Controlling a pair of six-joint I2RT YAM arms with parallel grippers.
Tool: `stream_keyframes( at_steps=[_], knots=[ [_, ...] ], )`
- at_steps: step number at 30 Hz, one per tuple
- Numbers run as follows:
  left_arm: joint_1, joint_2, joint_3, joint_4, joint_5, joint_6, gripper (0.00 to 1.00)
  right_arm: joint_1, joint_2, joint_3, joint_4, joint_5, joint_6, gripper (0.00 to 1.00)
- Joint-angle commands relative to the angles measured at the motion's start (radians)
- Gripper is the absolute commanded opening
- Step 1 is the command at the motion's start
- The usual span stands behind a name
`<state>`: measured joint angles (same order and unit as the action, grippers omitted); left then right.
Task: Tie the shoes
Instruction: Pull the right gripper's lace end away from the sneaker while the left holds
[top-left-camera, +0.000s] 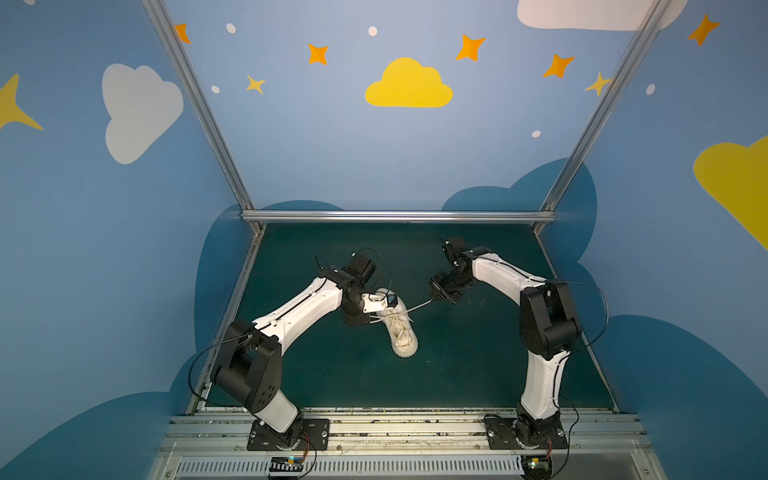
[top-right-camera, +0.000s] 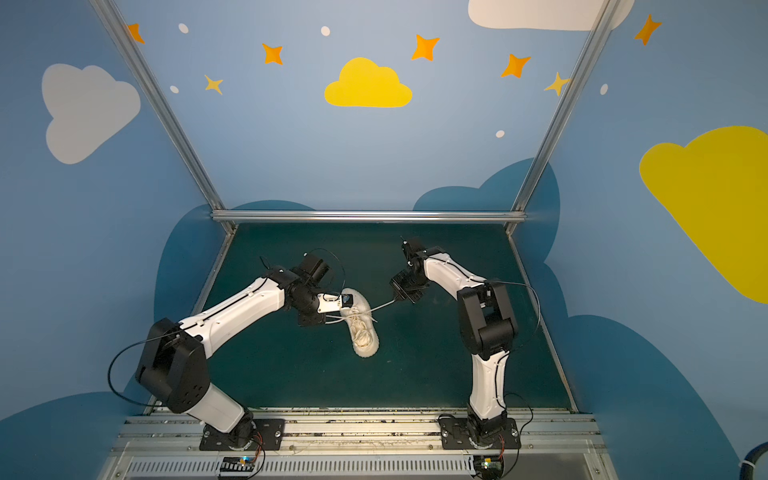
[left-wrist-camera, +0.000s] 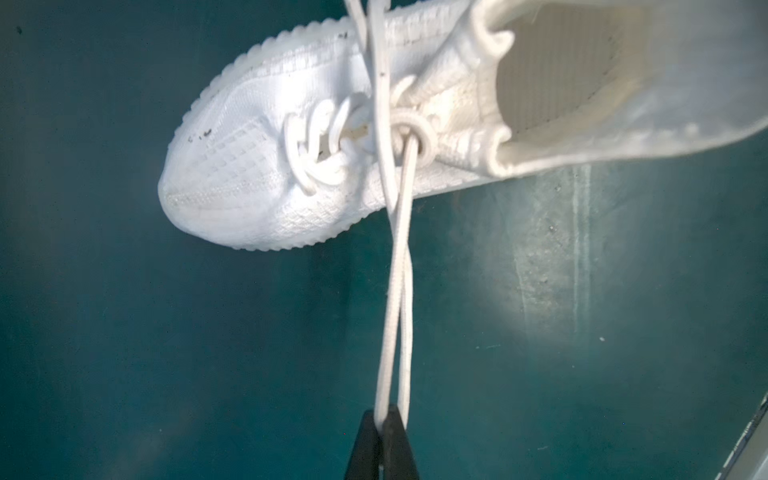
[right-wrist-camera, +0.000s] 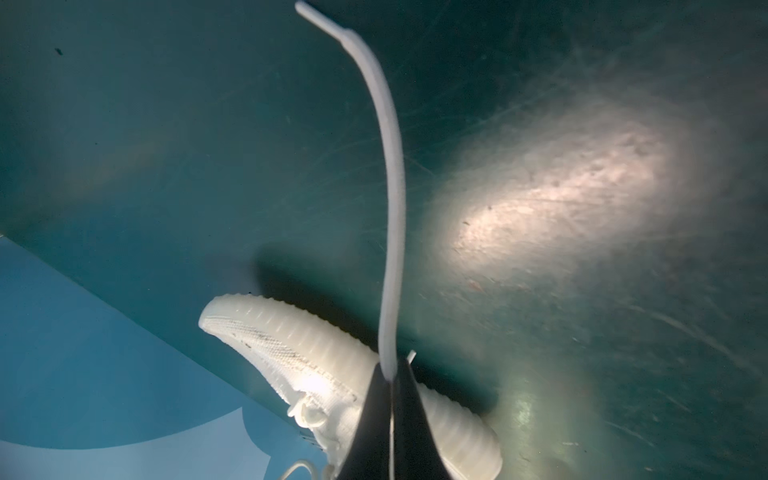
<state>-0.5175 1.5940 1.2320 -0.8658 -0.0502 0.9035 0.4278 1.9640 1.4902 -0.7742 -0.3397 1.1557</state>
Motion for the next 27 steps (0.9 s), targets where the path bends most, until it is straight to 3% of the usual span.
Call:
stream_keyframes(
  at_steps=[1,21,27],
  knots=[
    [-0.005,-0.037,-0.006,-0.054,-0.091,-0.026,0.03,-0.017,-0.07,-0.018,-0.046,0.075,0.01,0.0],
    [-0.008,0.03,0.004,-0.021,-0.063,0.002,0.03,-0.112,-0.289,-0.13,-0.153,0.253,-0.009,0.0],
    [-0.007,0.045,0.013,-0.03,-0.067,-0.016,0.03,-0.157,-0.316,-0.192,-0.142,0.243,-0.011,0.0]
  ],
)
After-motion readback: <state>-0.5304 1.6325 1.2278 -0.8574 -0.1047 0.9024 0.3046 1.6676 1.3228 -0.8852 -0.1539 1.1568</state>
